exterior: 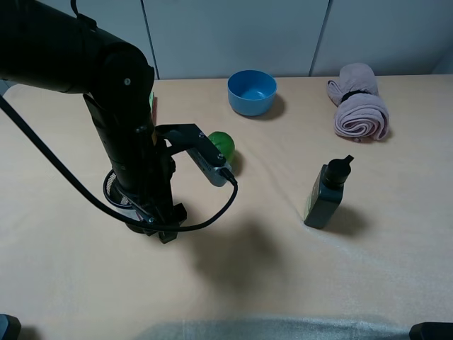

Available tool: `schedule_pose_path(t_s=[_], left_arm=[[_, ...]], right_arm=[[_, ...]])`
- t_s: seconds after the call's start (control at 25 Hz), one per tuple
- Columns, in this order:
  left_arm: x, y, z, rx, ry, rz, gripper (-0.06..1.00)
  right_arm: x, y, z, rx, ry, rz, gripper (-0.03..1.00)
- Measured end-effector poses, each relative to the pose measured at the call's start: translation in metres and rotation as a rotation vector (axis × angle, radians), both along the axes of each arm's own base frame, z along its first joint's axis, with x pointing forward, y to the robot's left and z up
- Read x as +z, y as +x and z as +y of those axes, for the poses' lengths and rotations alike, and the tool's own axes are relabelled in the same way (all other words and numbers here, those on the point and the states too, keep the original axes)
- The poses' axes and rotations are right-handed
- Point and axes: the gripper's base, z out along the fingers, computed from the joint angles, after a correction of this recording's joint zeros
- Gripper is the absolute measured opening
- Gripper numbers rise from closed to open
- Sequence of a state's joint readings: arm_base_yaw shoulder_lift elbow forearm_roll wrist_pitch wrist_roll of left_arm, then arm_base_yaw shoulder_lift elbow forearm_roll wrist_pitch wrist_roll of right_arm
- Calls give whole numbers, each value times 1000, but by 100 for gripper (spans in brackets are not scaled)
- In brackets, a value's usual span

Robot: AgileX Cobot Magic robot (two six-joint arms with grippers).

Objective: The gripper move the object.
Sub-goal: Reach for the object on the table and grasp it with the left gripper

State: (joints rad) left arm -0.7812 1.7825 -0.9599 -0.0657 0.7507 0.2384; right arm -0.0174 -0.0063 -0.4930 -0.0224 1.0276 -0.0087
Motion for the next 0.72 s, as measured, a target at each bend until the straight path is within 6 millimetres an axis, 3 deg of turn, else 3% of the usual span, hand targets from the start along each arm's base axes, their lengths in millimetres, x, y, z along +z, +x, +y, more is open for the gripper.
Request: schedule_pose_path(t_s=[0.56,0.72], left_arm=[[-24,4,-2,-15,59,40,79],[-29,4,-2,-16,71,50,70]], right_arm=[[0,0,0,0,0,0,69],[0,0,0,0,0,0,69]])
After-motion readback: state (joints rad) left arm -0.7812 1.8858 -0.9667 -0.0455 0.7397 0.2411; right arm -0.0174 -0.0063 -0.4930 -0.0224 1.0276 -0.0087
